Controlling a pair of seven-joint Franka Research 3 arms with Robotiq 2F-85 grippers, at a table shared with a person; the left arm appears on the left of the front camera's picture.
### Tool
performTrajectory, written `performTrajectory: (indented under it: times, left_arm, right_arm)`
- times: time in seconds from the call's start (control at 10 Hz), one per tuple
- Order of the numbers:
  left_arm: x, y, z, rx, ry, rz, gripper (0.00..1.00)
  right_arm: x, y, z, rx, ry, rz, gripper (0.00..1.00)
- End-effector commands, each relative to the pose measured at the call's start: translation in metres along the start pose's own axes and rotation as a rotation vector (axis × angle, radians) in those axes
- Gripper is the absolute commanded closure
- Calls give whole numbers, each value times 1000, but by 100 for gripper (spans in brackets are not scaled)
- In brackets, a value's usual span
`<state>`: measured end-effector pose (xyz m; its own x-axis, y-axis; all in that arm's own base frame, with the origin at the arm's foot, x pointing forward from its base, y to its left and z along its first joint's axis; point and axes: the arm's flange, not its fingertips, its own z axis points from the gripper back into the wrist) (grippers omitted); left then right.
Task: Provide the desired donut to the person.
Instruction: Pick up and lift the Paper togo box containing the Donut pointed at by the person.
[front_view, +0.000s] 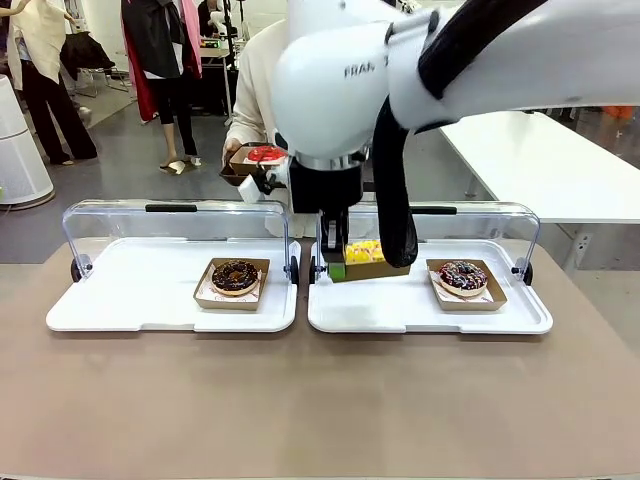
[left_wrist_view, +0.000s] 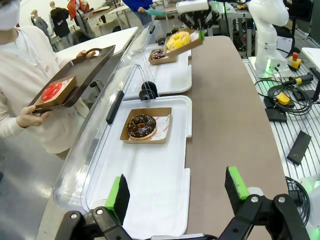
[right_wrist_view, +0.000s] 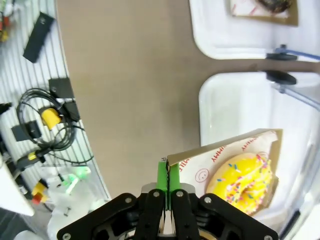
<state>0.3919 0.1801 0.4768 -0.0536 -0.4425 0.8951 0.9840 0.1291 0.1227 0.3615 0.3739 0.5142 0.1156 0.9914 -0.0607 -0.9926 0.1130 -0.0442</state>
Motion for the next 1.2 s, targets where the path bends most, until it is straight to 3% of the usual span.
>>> performTrajectory:
  times: [0.0, 0.3, 0.5, 0.6, 1.1]
  left_arm:
    - [0, 0, 1, 15, 3, -6, 0]
    - [0, 0, 1, 15, 3, -6, 0]
    - [0, 0, 1, 15, 3, -6, 0]
    - [0, 0, 1, 15, 3, -6, 0]
    - [0, 0, 1, 15, 3, -6, 0]
  right_arm:
    - [-6, 21, 27, -94, 28, -49, 100]
    - [-1, 37, 59, -146, 44, -59, 100]
    - [-8, 22, 50, -117, 58, 14, 100]
    - [-6, 38, 62, -131, 17, -37, 100]
    - [-6, 38, 62, -131, 17, -37, 100]
